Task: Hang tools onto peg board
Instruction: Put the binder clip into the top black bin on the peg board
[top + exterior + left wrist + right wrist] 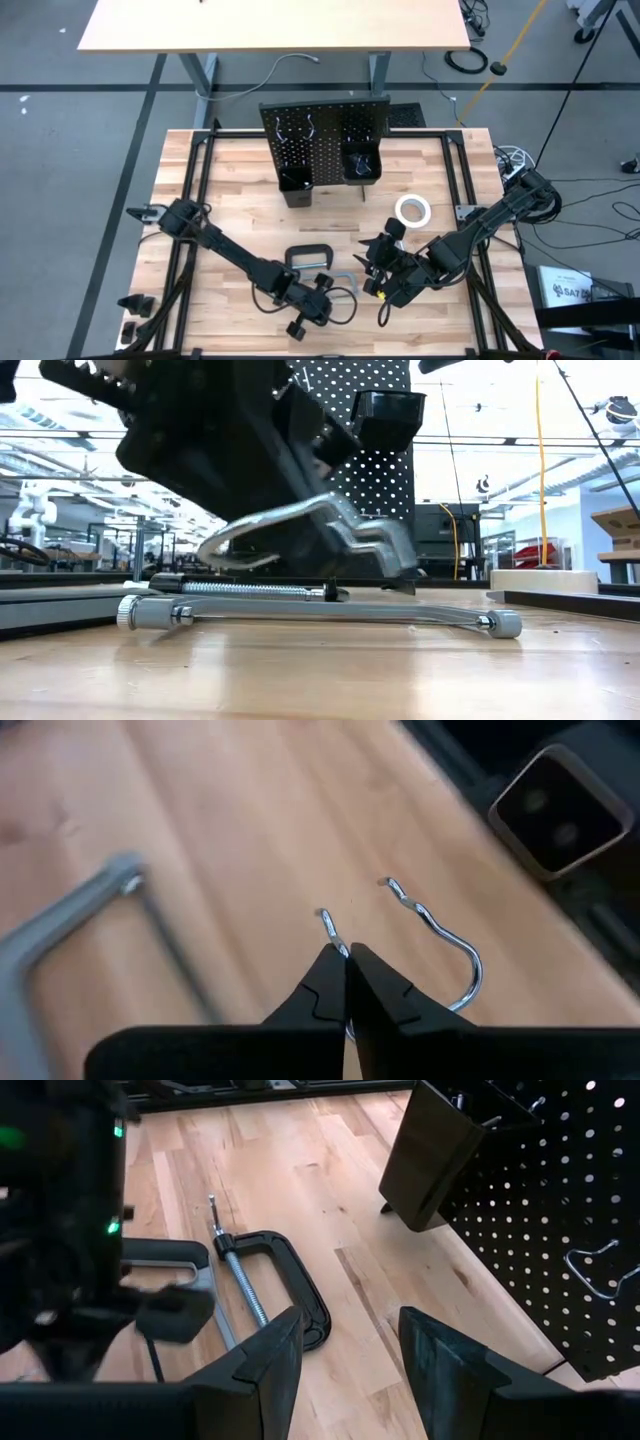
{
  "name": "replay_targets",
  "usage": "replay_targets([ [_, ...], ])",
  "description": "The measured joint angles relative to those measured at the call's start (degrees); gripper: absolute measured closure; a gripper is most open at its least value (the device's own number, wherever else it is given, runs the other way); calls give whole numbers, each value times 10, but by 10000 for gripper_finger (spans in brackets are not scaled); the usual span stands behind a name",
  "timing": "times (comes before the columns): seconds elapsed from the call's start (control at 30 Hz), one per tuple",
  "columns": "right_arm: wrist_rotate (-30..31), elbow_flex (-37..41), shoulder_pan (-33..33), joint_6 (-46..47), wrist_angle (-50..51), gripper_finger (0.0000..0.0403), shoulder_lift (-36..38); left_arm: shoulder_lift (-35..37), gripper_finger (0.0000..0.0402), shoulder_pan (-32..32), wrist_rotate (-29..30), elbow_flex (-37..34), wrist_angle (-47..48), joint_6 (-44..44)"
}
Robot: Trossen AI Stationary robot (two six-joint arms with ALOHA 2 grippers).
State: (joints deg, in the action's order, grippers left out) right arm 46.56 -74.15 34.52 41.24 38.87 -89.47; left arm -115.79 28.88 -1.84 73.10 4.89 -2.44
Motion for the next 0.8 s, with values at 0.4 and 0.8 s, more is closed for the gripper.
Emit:
replay_targets([
  [0.4,-1,0,0,1,0,243,0,98,400,15,141,1,108,0],
  [0.8,-1,0,1,10,-6,243,-2,181,400,49,343,1,176,5],
])
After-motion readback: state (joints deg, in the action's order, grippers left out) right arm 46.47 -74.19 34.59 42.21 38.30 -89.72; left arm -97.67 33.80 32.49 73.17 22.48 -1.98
